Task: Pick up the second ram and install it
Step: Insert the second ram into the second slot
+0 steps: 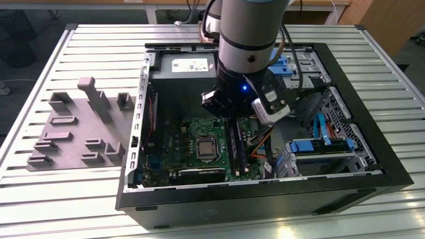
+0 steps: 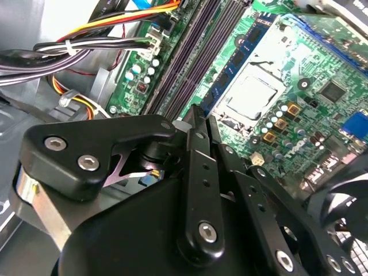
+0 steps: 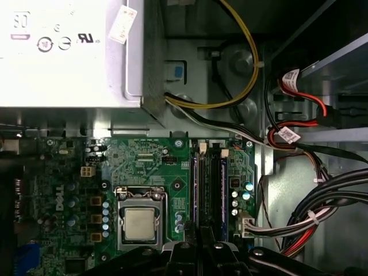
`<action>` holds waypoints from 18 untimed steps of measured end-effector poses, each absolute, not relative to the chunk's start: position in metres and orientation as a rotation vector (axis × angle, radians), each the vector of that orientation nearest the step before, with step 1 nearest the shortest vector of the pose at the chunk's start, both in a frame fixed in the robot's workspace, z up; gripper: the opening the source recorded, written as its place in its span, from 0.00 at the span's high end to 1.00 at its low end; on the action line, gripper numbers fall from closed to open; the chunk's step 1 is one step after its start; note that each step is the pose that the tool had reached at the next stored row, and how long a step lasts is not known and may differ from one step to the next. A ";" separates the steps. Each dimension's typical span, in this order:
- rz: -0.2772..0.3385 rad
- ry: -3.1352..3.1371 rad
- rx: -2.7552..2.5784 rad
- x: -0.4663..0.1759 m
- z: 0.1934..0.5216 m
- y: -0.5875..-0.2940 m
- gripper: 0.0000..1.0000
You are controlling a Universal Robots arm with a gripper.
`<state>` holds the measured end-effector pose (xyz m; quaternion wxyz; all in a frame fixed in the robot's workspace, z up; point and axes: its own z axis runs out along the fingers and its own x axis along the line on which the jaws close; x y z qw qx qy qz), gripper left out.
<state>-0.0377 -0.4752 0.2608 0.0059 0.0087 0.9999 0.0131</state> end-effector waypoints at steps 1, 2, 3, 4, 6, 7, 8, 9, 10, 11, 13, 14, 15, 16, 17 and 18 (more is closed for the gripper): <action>0.041 3.129 0.028 -0.037 0.259 -0.475 0.86; 0.041 3.129 0.029 -0.037 0.258 -0.475 0.86; 0.041 3.129 0.030 -0.037 0.257 -0.475 0.86; 0.041 3.129 0.030 -0.037 0.257 -0.475 0.86; 0.041 3.129 0.031 -0.037 0.257 -0.475 0.86; 0.041 3.129 0.031 -0.037 0.257 -0.475 0.86; 0.041 3.129 0.031 -0.037 0.257 -0.475 0.86; 0.041 3.129 0.031 -0.037 0.257 -0.475 0.86; 0.041 3.129 0.031 -0.037 0.257 -0.475 0.86; 0.041 3.129 0.031 -0.037 0.257 -0.475 0.86; 0.042 3.129 0.031 -0.035 0.256 -0.475 0.86; 0.041 3.129 0.032 -0.035 0.256 -0.475 0.86; 0.041 3.129 0.032 -0.034 0.255 -0.475 0.86; 0.041 3.129 0.032 -0.034 0.255 -0.475 0.86; 0.041 3.129 0.032 -0.034 0.255 -0.475 0.86; 0.041 3.129 0.032 -0.034 0.255 -0.475 0.86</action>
